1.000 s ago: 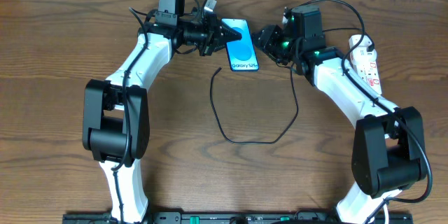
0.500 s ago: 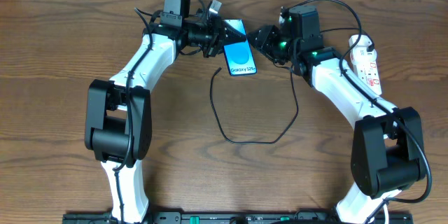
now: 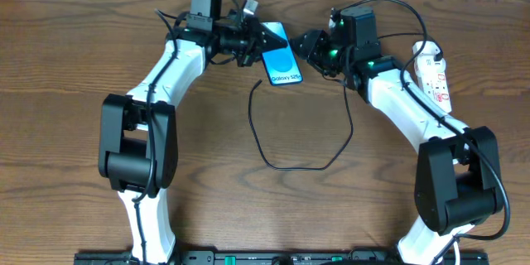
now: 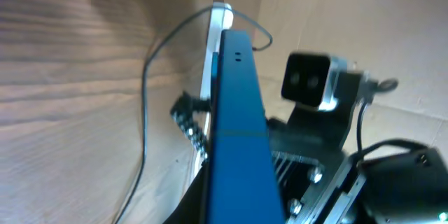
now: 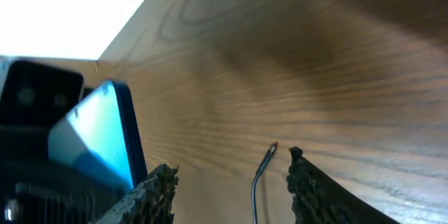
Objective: Plug charger to phone and switch on socket
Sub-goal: 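Release the phone with the right gripper and move it to the cable plug, then grasp the black cable's USB-C plug with the right gripper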
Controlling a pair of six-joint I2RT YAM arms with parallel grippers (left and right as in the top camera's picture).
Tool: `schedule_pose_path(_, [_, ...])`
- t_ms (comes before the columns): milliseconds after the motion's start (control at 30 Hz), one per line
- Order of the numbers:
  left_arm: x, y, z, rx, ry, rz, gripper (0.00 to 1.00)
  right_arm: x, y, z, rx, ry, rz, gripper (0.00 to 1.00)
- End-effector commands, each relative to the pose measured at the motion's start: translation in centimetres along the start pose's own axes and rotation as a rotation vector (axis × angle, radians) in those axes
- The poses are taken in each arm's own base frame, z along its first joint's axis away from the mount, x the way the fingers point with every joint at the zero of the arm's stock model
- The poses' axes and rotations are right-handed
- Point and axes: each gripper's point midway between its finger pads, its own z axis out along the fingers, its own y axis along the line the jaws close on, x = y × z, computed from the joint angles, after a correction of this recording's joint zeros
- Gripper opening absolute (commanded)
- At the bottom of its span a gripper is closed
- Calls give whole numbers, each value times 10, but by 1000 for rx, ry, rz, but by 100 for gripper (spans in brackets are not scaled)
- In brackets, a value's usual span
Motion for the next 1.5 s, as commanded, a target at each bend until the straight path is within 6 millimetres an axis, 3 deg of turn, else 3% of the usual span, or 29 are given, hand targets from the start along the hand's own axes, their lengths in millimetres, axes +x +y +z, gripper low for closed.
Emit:
schedule_pose_path(0, [-19, -4, -29, 8, -75, 13, 8, 16, 15, 2, -31, 53, -53, 52])
schedule_pose_path(300, [-53, 9, -99, 59, -181, -78, 8, 19, 8, 6, 3, 50, -68, 53])
schedule_pose_path(533, [-69, 19, -143, 86, -254, -121, 8, 46, 7, 29, -3, 136, -70, 51])
schedule_pose_path(633, [-73, 22, -153, 88, -275, -127, 7, 55, 10, 40, -2, 159, -75, 49])
schedule_pose_path(867, [-74, 24, -158, 89, -284, -130, 7, 82, 4, 77, 30, 240, -64, 46])
schedule_pose_path(1000, [-74, 24, -158, 89, -284, -130, 7, 91, -8, 88, 60, 258, -38, 43])
schedule_pose_path(1267, [-74, 24, -158, 89, -285, -130, 8, 99, -21, 93, 109, 268, -19, 40])
schedule_pose_path(1467, [-74, 24, -158, 89, -285, -129, 7, 113, -19, 98, 133, 278, -19, 39])
